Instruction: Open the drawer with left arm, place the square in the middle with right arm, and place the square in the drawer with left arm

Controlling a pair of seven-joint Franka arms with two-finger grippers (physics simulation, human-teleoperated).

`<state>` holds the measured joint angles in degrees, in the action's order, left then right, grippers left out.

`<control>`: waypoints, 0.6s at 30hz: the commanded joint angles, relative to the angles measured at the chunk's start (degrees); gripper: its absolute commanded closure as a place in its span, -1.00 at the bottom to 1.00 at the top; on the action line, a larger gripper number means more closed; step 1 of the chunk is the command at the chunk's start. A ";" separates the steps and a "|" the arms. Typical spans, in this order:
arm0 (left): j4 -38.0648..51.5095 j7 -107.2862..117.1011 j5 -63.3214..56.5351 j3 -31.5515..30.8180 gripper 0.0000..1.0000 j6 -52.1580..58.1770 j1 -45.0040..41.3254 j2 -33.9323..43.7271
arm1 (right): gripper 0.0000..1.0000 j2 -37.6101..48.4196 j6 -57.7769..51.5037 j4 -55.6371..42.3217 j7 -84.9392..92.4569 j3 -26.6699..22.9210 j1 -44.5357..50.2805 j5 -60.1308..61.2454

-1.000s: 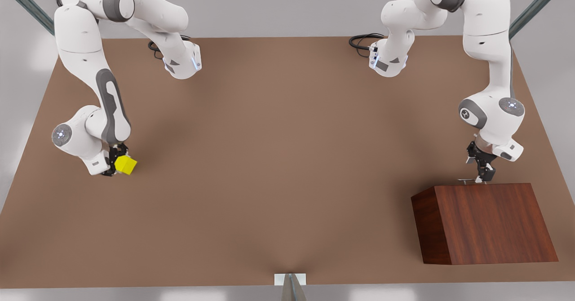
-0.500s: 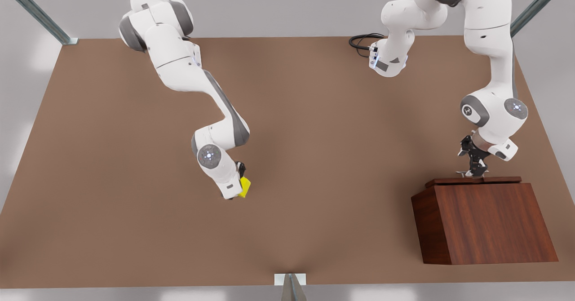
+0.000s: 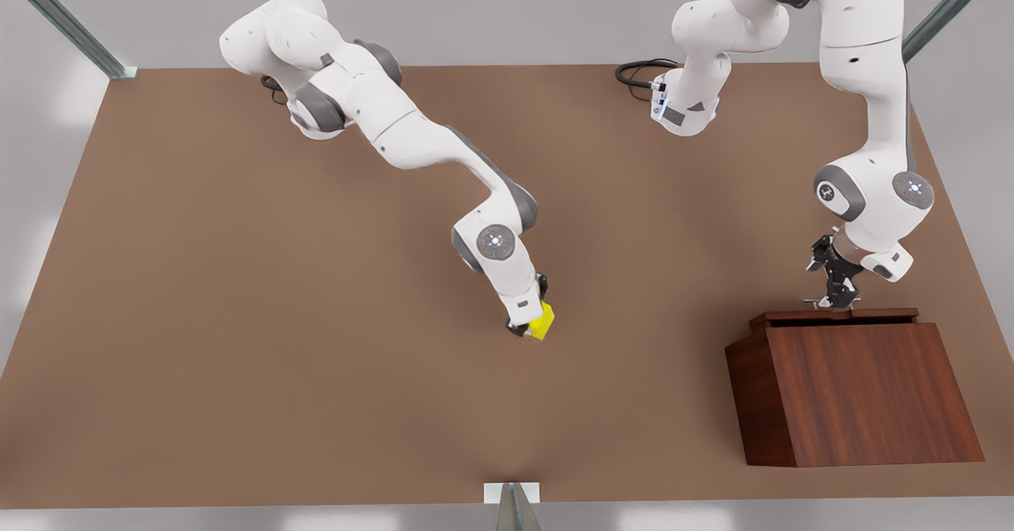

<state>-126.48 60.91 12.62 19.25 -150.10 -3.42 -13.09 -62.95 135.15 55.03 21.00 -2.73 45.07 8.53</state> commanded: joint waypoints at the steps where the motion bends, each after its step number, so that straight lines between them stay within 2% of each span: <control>1: 0.00 0.00 -0.14 0.00 -1.00 -0.02 0.00 -0.09 | -0.38 -0.16 0.63 0.07 -0.26 0.00 0.01 -0.09; 2: 0.00 0.00 -0.14 0.09 -1.00 -0.02 0.00 -0.09 | -0.39 -0.68 1.25 0.07 -0.26 0.00 0.54 -0.09; 4: 0.00 0.00 -0.23 0.70 -1.00 -0.19 0.00 -0.26 | -1.00 -1.04 3.45 0.08 -0.43 0.09 0.81 -0.01; 9: 0.00 -1.41 -0.40 1.76 -1.00 -0.28 0.00 -0.62 | -1.00 -1.13 6.17 0.25 -1.93 1.15 0.81 0.08; 11: -0.08 -1.32 -0.40 1.76 -1.00 0.24 0.00 -0.35 | -1.00 1.94 5.38 3.41 -2.63 1.76 0.81 0.17; 12: -0.08 -1.32 -0.40 1.76 -1.00 0.25 0.00 -0.27 | -1.00 6.16 5.38 7.97 -2.63 1.76 0.80 -0.36; 15: -1.14 -1.32 -0.40 1.85 -1.00 0.25 0.00 0.00 | -1.00 26.02 5.56 28.37 -2.89 1.59 -1.65 -0.88; 18: -1.58 -2.11 -0.49 2.73 -1.00 0.25 0.00 0.17 | -1.00 44.03 3.37 48.05 1.24 1.67 -12.10 -1.41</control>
<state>-128.11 58.80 12.17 21.97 -149.72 -3.35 -12.60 -16.90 133.57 103.37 22.19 -1.06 28.97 7.21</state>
